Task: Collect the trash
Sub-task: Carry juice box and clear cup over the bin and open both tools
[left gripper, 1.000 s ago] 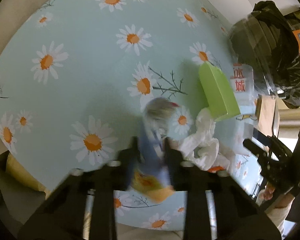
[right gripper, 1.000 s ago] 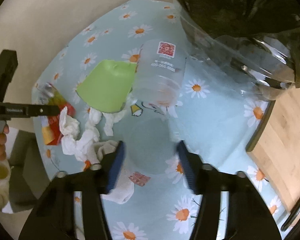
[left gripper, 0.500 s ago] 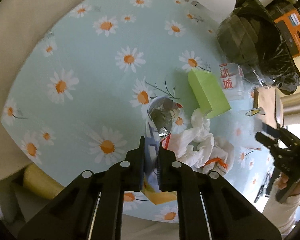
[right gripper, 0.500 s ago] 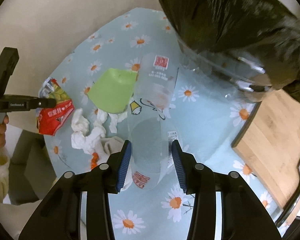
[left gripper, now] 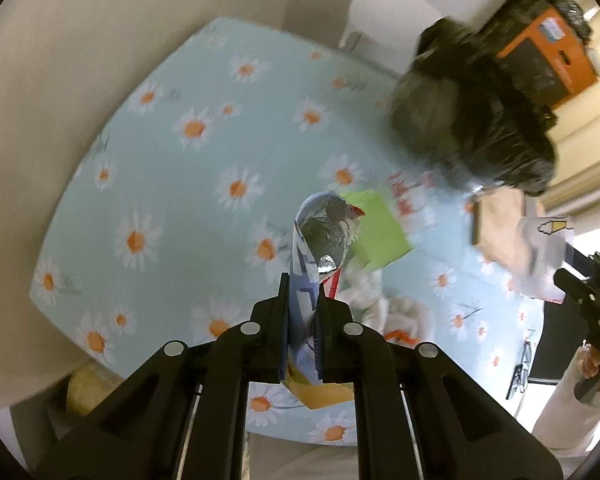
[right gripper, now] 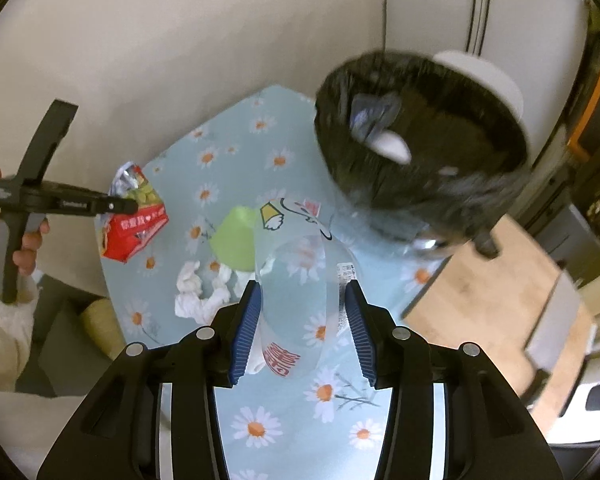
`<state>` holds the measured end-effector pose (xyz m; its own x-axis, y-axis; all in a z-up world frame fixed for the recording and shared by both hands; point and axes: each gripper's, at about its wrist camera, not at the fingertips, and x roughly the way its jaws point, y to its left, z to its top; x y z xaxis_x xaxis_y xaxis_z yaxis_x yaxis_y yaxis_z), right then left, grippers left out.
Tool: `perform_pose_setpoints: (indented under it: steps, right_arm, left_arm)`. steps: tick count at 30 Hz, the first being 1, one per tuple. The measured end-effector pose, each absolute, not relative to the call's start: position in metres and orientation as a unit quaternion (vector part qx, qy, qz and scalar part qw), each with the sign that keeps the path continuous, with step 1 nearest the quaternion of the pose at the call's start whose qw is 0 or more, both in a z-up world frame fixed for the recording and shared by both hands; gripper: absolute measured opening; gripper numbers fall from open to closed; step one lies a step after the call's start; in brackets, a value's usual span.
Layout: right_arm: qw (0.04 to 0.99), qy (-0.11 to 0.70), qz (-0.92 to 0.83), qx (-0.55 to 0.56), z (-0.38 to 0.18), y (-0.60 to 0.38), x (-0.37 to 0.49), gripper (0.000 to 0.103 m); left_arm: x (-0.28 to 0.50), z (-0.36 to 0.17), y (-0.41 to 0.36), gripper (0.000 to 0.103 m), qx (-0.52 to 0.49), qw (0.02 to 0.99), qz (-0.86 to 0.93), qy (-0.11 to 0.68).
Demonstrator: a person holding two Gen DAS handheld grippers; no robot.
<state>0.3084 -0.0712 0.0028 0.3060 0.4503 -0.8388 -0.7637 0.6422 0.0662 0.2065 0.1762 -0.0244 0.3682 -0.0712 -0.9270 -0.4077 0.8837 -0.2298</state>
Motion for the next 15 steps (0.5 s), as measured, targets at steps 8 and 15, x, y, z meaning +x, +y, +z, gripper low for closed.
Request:
perform_pose_setpoints:
  steps: [8, 15]
  right_arm:
    - [0.820, 0.409, 0.362, -0.174, 0.048, -0.090, 0.312, 0.042]
    - [0.846, 0.388, 0.330, -0.158, 0.075, -0.105, 0.325, 0.042]
  left_arm:
    - [0.236, 0.036, 0.166, 0.010, -0.170, 0.842, 0.060, 0.508]
    - [0.272, 0.072, 0.148, 0.010, -0.139, 0.863, 0.003, 0.485]
